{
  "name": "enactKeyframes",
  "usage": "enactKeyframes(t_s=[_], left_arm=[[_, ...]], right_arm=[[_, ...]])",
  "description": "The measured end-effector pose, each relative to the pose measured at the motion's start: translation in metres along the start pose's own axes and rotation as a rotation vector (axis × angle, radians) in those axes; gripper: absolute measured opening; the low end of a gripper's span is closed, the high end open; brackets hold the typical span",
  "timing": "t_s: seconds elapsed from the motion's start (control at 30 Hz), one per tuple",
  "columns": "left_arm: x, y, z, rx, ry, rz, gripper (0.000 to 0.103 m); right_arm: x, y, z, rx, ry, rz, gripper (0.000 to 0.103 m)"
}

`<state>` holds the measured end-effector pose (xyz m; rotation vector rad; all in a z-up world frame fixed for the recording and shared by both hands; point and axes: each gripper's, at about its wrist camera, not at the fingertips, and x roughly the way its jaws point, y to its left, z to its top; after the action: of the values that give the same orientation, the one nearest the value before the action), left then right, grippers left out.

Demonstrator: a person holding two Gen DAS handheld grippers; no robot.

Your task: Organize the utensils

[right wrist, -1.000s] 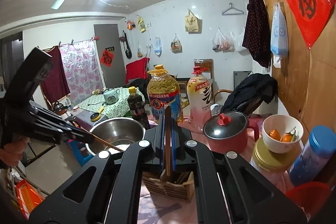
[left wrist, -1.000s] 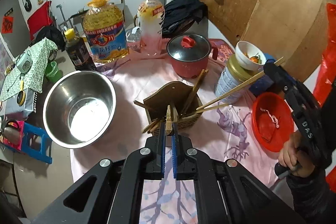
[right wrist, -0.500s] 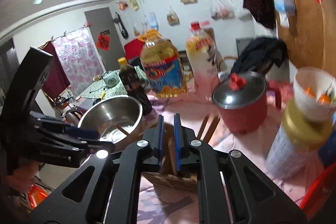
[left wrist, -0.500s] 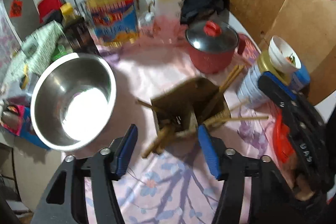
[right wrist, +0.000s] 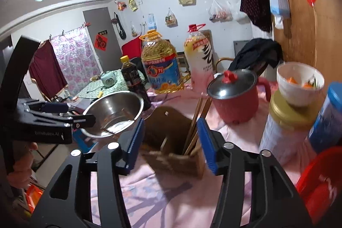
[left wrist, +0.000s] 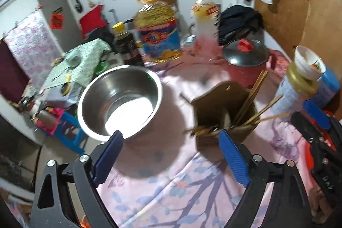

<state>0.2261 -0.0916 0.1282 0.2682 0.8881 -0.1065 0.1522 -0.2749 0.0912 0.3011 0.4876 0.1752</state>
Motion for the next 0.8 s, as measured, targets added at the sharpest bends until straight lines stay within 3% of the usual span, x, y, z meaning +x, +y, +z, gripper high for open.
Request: enactKeyframes(t_s=[0.2, 0.33, 0.8], left_arm=[[0.003, 0.000, -0.049, -0.083, 0.101, 0.043, 0.091], [0.003, 0.006, -0.073, -0.118, 0.122, 0.020, 0.091], [-0.006, 0.024, -0.099, 0.012, -0.004, -0.094, 0.092]], right_arm=[[-0.004, 0.004, -0.027, -0.025, 0.072, 0.007, 0.061], [-0.015, 0.017, -0.040, -0.053, 0.084, -0.041, 0.064], [-0.073, 0.073, -0.072, 0.088, -0.038, -0.366, 0.080]])
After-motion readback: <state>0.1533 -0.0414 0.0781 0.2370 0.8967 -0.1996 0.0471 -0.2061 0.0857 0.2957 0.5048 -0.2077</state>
